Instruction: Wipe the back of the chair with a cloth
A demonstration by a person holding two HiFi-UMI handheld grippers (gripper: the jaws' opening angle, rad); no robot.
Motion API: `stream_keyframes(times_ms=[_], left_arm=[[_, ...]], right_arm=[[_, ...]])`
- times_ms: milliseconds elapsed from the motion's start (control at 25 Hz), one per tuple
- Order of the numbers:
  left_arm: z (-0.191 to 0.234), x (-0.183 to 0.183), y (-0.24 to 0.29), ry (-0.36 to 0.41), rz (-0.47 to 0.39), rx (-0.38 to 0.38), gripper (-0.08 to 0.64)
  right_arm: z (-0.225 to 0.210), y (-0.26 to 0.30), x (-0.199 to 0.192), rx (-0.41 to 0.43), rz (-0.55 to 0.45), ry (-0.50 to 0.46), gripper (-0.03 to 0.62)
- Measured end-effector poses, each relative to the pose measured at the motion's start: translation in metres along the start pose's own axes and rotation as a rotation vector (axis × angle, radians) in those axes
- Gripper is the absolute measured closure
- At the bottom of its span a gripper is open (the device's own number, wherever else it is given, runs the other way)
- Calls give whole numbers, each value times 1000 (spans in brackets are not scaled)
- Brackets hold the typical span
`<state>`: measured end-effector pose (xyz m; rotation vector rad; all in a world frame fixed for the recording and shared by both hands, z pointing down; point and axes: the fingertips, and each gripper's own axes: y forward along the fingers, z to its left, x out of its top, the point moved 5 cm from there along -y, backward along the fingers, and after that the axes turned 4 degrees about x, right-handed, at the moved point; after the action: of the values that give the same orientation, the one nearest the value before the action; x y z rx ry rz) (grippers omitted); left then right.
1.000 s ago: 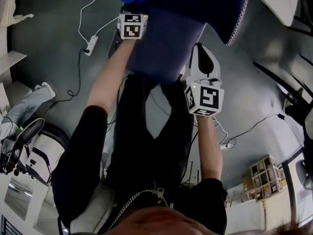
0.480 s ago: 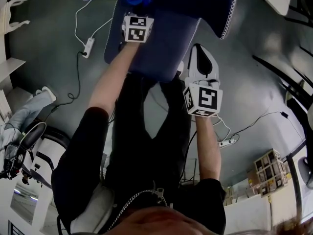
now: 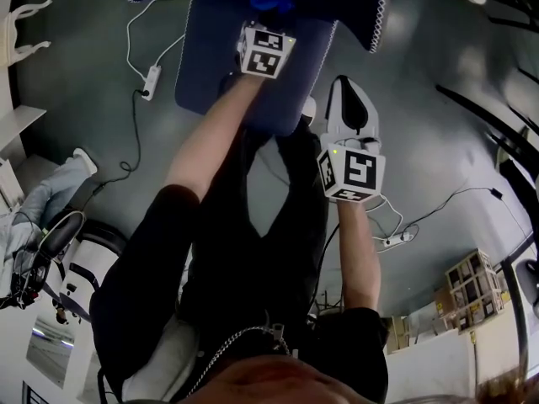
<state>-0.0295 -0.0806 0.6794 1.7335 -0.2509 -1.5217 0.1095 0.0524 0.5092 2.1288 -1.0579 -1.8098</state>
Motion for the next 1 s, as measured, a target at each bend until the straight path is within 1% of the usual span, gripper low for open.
stream_keyframes(times_ms=[80, 200, 280, 440, 480, 560, 640, 720, 840, 1000], left_arm=[[-11, 1, 1, 5, -1, -11, 476], [-33, 0, 5, 60, -2, -54, 476], [-50, 2, 6, 95, -4, -111, 476], [-99, 15, -4, 200, -3, -267, 476], [-108, 21, -7, 218, -10, -291, 476], [-117, 34, -21, 229, -25, -318, 476], [-112, 44, -43, 223, -48, -328, 476], [-98, 61, -71, 208, -76, -318, 476], [-80, 98, -114, 178, -121, -273, 476], [-53, 149, -173, 109, -185, -197, 476]], right_arm=[[-4, -5, -1, -6, -2, 6, 589], [-12, -12, -1, -26, -8, 20, 589], [-13, -16, 3, -36, -16, 29, 589], [-21, -29, 11, -42, -15, 25, 589], [-25, -34, 16, -48, -17, 21, 589], [-29, -43, 27, -59, -25, 19, 589], [-21, -49, 39, -57, -36, 17, 589], [-8, -51, 53, -35, -47, 11, 589], [10, -58, 77, 7, -59, -14, 589], [39, -72, 121, 62, -82, -73, 589]])
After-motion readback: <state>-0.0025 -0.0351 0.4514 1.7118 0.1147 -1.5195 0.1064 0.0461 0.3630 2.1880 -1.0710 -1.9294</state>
